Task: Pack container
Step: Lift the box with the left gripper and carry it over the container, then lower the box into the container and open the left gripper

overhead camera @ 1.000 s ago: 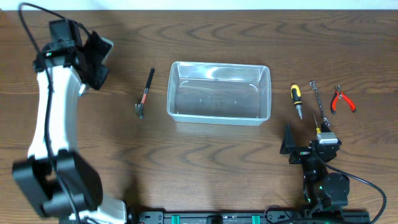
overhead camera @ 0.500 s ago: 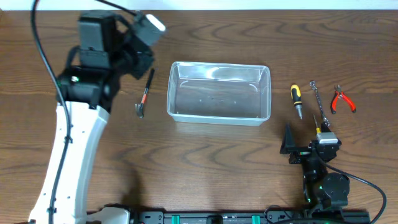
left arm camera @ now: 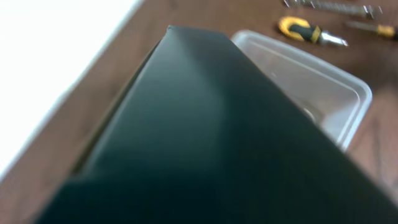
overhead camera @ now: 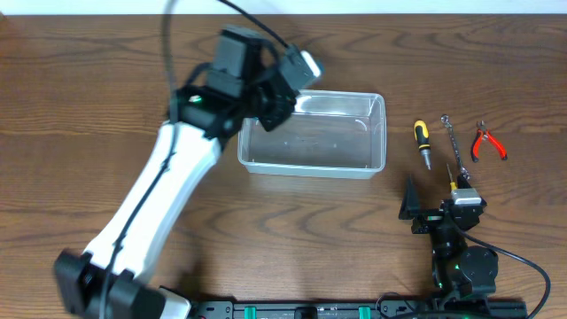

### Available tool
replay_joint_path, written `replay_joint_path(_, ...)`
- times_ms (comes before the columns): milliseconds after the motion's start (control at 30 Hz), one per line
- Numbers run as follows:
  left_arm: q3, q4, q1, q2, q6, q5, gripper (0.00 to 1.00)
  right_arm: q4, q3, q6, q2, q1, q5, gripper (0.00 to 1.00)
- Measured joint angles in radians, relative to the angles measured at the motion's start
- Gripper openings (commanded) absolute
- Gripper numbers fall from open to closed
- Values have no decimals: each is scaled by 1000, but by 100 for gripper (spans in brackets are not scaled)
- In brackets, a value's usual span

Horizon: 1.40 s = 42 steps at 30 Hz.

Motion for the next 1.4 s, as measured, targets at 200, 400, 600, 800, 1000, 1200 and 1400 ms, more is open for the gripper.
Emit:
replay_joint_path(200,0,-6,-70,133,0,1,6,0,0,0,0,0,0,99)
replay_joint_path(400,0,-18,-114,244,0,1,6,0,0,0,0,0,0,99)
replay_joint_path(600,0,-42,-129,340,0,4,6,0,0,0,0,0,0,98)
replay_joint_path(800,0,-48,-129,408,1,3,6,0,0,0,0,0,0,99)
replay_joint_path(1000,0,-48,-129,426,4,3,6,0,0,0,0,0,0,99)
replay_joint_path(1200,2,-51,-129,429,12,3,7,0,0,0,0,0,0,99)
replay_joint_path(1400,3,-54,-129,433,19,3,33,0,0,0,0,0,0,99)
